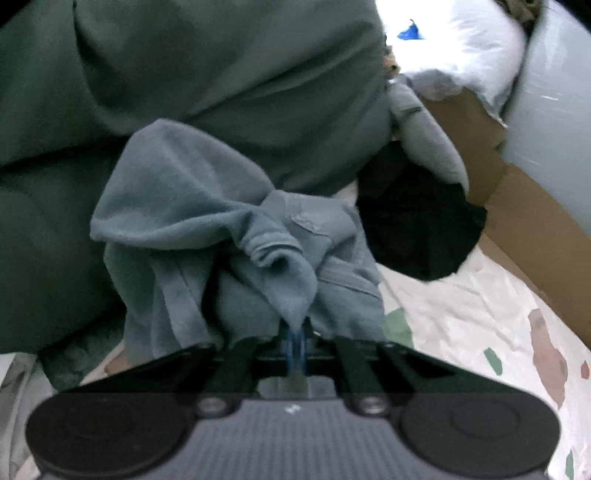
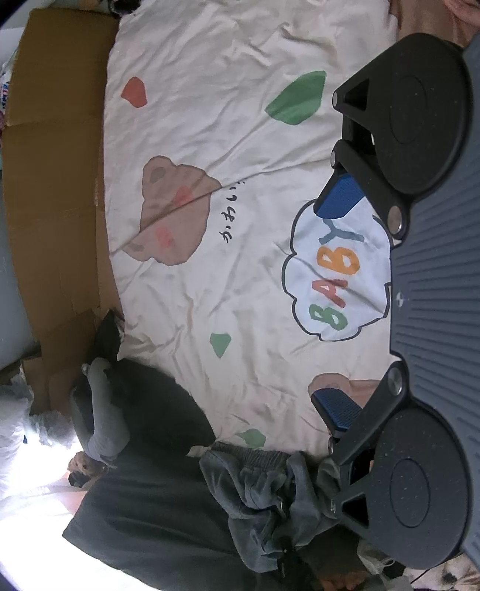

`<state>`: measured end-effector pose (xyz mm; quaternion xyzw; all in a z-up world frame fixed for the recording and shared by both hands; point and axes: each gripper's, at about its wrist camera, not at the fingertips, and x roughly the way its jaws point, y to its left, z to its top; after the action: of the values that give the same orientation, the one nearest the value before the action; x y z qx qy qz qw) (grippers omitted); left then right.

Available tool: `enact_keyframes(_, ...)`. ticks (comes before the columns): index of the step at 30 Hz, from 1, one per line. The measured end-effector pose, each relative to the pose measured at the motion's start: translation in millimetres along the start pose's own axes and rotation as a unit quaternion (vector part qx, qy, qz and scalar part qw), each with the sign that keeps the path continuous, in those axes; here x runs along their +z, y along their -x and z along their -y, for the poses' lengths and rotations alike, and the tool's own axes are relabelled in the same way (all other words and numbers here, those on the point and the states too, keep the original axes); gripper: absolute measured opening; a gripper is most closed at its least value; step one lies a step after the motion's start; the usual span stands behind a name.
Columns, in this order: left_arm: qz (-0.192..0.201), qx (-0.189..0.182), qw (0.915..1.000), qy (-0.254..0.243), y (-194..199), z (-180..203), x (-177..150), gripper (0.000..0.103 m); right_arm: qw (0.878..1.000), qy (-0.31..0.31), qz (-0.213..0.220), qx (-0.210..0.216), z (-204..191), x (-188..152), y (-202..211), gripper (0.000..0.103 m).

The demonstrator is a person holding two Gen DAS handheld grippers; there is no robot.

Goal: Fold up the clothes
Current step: 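Grasp the blue denim shirt with the left tool and lift it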

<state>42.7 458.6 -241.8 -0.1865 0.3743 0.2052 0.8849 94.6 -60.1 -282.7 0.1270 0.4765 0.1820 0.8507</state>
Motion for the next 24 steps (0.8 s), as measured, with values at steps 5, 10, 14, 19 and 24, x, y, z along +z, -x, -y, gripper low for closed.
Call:
enact_keyframes(5,0.002,-0.024,0.9994,-0.025,12,18,-1,0.003,1.000,-0.003,0.006,0.007,0,1,4,0.100)
enact_keyframes(10,0.005,-0.048,0.9976,-0.050,23,37,-1,0.003,1.000,-0.006,0.013,0.017,0,3,9,0.100)
enact_keyframes(14,-0.001,-0.078,0.9948,-0.065,30,55,-8,0.003,1.000,-0.007,0.014,0.022,0,4,11,0.100)
enact_keyframes(19,-0.010,-0.109,0.9908,-0.079,35,86,-25,0.003,0.999,-0.010,0.015,0.026,-1,3,13,0.100)
enact_keyframes(24,-0.034,-0.133,0.9868,-0.086,29,118,-50,0.003,0.999,-0.015,0.019,0.028,0,5,16,0.100)
